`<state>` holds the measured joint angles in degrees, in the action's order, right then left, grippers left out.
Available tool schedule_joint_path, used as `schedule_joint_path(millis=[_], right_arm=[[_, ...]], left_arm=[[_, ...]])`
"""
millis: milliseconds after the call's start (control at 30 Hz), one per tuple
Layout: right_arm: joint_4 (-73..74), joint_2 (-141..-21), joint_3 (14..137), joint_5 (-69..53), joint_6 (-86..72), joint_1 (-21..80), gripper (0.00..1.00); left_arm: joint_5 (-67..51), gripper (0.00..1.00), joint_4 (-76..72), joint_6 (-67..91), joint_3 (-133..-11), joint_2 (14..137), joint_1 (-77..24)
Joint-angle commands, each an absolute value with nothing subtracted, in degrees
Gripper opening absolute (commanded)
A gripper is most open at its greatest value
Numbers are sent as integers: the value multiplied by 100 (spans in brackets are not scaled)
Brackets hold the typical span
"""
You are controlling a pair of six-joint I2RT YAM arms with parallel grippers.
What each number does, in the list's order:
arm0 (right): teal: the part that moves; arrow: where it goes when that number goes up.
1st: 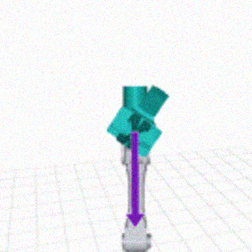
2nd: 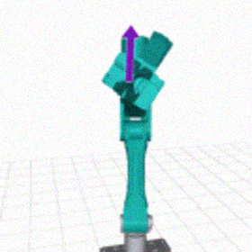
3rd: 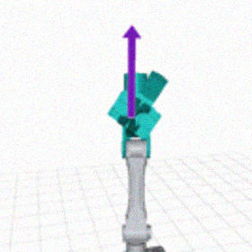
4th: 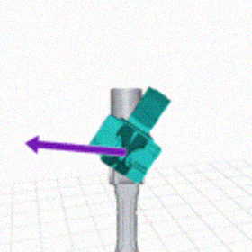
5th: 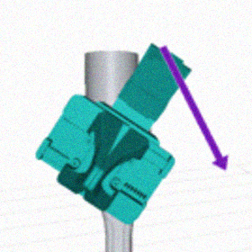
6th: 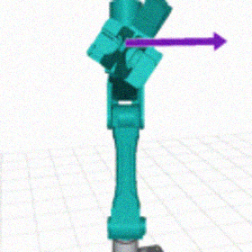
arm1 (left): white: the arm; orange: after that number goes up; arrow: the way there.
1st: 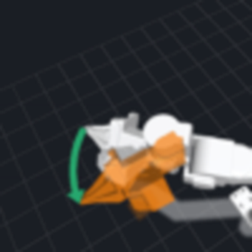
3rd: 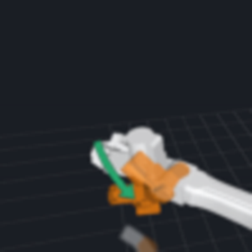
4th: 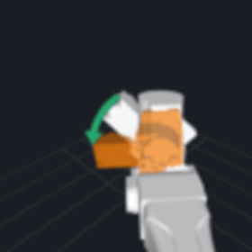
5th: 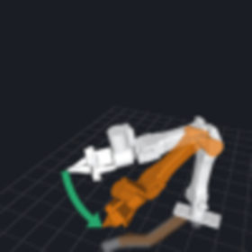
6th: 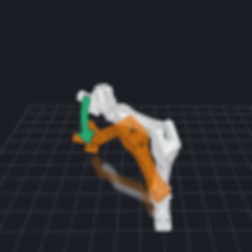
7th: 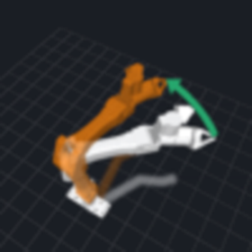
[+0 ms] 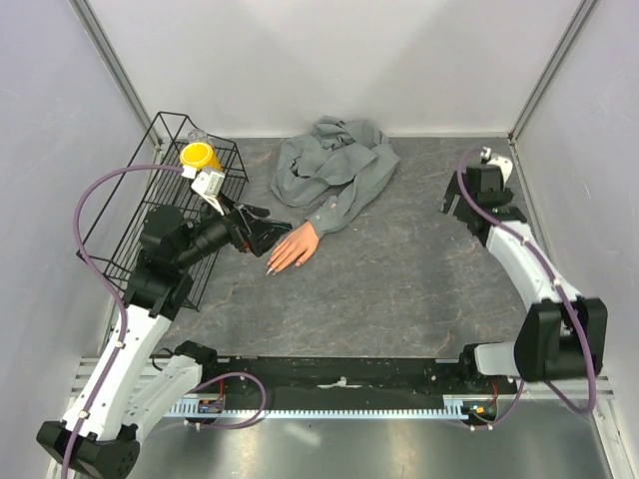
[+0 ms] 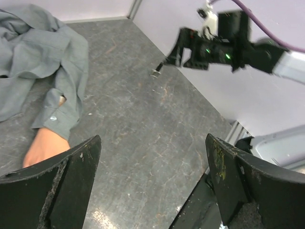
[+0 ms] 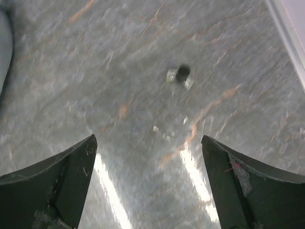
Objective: Paint the nails
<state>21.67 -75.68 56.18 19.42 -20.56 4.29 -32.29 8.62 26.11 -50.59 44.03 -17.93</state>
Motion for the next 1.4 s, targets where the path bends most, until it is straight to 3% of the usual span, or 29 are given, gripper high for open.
schedule_joint_path(millis=[0,167,200,600,1033,1133,1167,1267,1367], right_arm=[[2075,-8339,6389,1856,-2004,-269,98],[1644,-9332,6767,1398,-1890,-633,98],[1661,-9499,6846,1380,-1890,-668,89],[1416,-10415,7040,1608,-1670,-677,63],[1090,-10705,7154,1670,-1485,-668,45],[1116,-10740,7154,1687,-1459,-659,32],[1125,-10740,7146,1705,-1459,-616,20],[1265,-10661,7119,2012,-1441,-336,2],[1546,-10372,6971,2416,-1450,347,0]], left_arm=[[-3445,96,694,2812,-5028,4395,-1960],[-3568,95,501,2997,-4887,4482,-2048],[-3612,95,492,3006,-4939,4587,-2083],[-3744,93,545,2927,-5010,4728,-2188],[-3858,93,615,2874,-5036,4816,-2232],[-3858,93,677,2856,-5027,4790,-2250],[-3858,93,677,2848,-5010,4790,-2259],[-3858,93,703,2848,-4975,4764,-2267],[-3858,93,703,2839,-4896,4746,-2285]])
